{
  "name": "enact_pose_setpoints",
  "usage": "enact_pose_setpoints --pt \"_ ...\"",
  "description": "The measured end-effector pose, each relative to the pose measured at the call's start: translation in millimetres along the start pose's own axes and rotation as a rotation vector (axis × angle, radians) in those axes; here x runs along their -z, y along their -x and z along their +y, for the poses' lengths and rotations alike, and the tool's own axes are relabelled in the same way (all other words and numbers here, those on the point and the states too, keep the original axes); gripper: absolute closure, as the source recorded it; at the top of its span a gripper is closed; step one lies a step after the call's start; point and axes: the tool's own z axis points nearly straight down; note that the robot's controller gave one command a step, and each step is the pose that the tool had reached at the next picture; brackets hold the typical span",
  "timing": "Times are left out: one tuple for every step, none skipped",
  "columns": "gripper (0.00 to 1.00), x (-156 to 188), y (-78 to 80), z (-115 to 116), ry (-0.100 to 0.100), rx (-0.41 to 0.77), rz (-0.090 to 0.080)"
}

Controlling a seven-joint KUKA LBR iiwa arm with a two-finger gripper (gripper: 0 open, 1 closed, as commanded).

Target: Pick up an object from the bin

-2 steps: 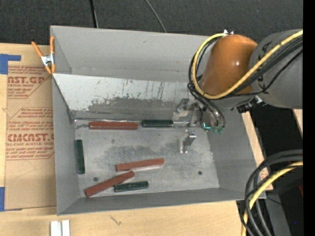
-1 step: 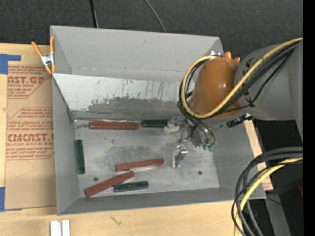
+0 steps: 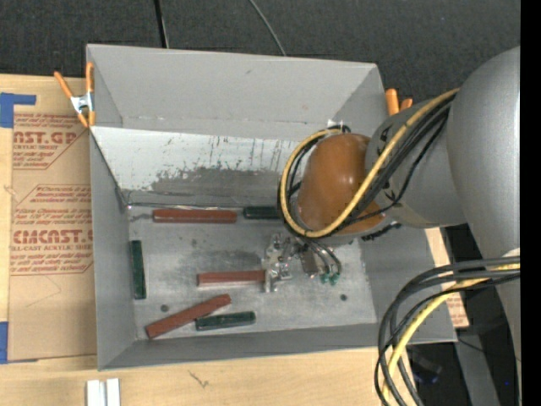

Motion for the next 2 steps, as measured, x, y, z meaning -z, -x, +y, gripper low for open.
enact_pose_setpoints --pt "1.0 0 0.0 0 0.0 0.0 0.0" --pt "1.0 151 38.9 -25 -0.001 -0.01 0.013"
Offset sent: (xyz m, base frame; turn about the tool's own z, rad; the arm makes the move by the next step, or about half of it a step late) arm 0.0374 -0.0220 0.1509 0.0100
